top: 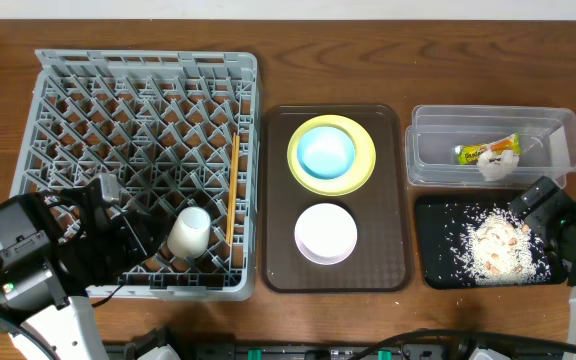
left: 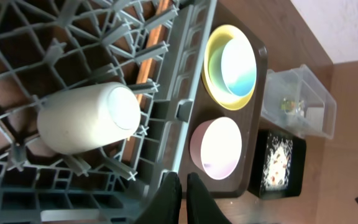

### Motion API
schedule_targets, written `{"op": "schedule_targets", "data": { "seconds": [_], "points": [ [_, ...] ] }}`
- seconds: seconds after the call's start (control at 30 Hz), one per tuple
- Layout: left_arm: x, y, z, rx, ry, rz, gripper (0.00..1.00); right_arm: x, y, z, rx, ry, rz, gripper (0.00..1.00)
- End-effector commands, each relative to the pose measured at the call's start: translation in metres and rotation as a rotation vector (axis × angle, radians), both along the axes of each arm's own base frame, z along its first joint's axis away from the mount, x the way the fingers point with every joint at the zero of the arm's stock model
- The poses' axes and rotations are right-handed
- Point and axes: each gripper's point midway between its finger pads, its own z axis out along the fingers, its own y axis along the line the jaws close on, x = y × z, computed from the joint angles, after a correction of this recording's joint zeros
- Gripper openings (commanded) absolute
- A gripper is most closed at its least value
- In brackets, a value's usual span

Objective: Sort waste into correct bins and load items into the dishwasher
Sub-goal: 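Stand the white cup upright between the rack tines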

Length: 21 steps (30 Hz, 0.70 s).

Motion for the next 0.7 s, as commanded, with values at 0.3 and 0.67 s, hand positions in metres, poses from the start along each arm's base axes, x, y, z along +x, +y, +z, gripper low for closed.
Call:
{"op": "schedule_targets", "data": {
  "seconds": [0.3,0.67],
  "points": [
    [0.005,-0.009,-0.047,0.074,0.155,-0.074,0.08,0.000,-0.003,0.004,-0.015,-0.005,0.001,0.99],
    [0.021,-0.005,-0.067,0.171,0.213,-0.092,0.10,0.000,-0.003,0.004,-0.015,-0.005,0.001,0.99]
  ]
}}
